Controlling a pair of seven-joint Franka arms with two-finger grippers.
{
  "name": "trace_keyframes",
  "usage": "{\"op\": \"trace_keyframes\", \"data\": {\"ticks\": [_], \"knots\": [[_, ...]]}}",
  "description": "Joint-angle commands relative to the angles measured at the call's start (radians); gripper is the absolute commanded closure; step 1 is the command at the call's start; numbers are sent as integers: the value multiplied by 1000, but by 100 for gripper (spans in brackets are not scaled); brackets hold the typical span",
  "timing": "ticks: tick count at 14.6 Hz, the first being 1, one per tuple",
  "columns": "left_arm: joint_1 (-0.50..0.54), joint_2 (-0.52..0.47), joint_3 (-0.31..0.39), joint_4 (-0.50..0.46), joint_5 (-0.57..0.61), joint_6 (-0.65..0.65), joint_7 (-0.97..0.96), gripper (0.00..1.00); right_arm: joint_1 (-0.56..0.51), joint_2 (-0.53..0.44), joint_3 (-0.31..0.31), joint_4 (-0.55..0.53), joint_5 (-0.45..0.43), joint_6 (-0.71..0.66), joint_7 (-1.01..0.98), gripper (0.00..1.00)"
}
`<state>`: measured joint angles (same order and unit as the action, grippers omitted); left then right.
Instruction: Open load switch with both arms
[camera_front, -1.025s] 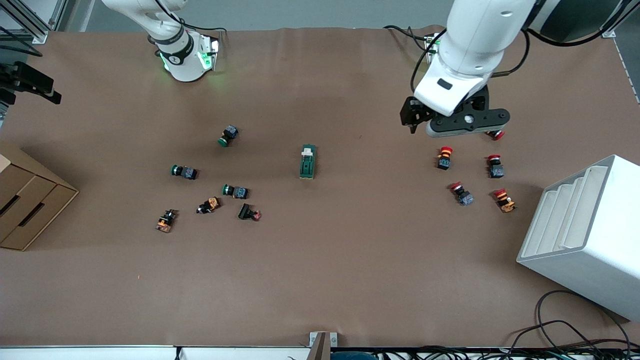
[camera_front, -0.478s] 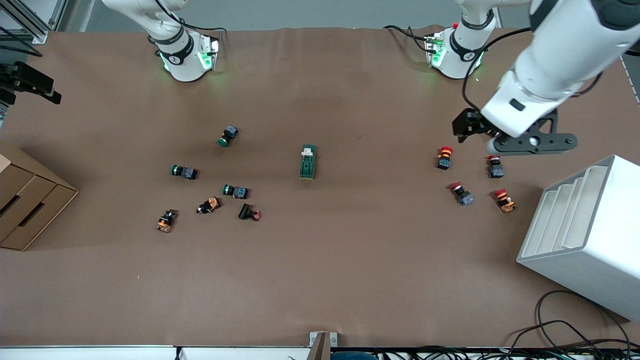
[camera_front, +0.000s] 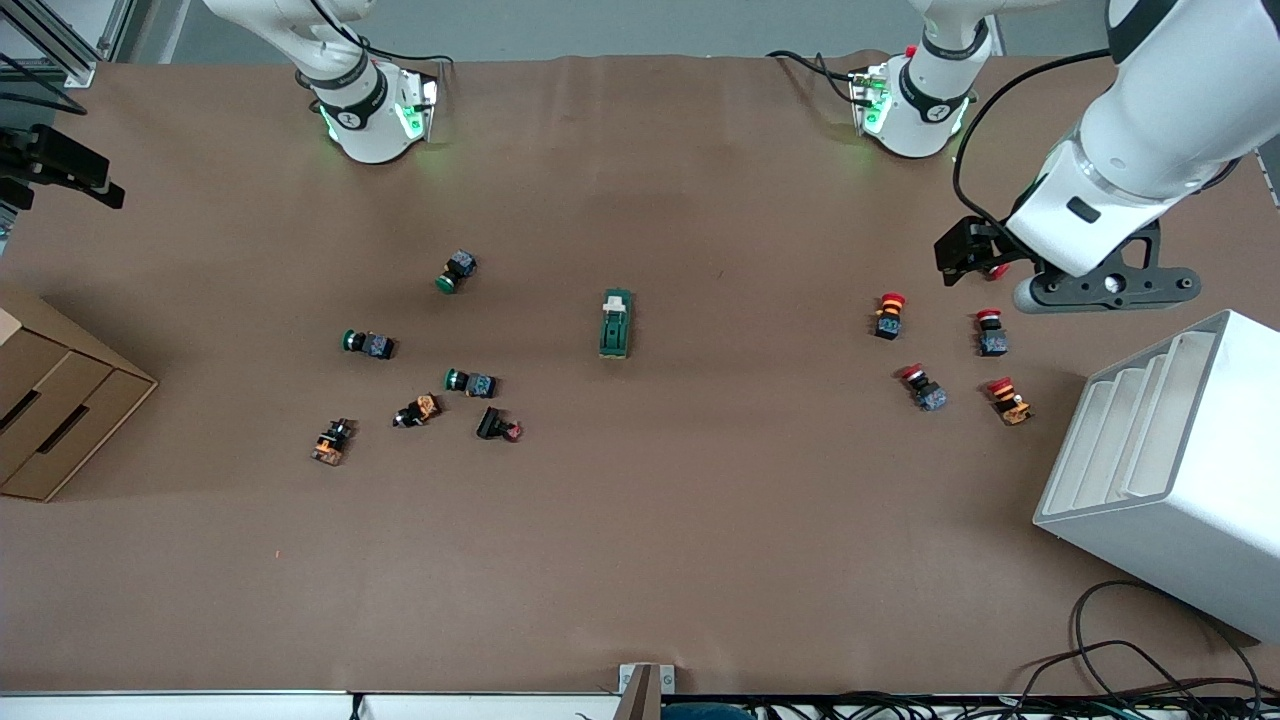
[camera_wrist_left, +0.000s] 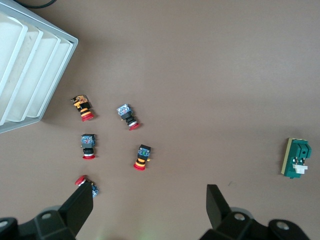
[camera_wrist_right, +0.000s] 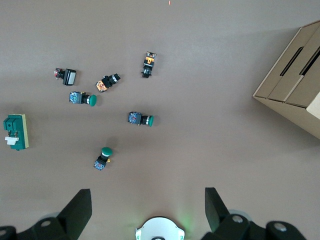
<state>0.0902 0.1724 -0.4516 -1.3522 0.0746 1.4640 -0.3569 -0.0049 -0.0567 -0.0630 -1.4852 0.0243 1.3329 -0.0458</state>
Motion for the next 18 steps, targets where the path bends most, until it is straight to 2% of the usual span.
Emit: {"op": "trace_keyframes", "data": {"ticks": [1,3,5,8,9,10,15,18], "knots": [[13,-10,-9,19,-21,-17,12,0,-3,-11,0,-12,14,0,-2,0],[23,-13,1,19,-33,-30,13,0,-3,-11,0,-12,12,2,-2,0],[91,-7,-1,21,-55,-31,19,0,-3,-11,0,-12,12,8,-5,0],[163,-11,1,19,-81,-30,137,0,-4,-11,0,-12,11,17,-8,0],[158,-14,5,21,-79,-36,162,0,-4,-9,-1,-10,9,19,-9,0],[140,-37,43,15,-76,-39,182,0,-3,-9,0,-12,8,19,-11,0],[-117,-165,371,-139,-85,-93,317,0,20,-11,3,-12,0,12,-12,0],[-139,-220,383,-202,-85,-91,299,0,43,-11,3,-12,-21,12,-14,0]]}}
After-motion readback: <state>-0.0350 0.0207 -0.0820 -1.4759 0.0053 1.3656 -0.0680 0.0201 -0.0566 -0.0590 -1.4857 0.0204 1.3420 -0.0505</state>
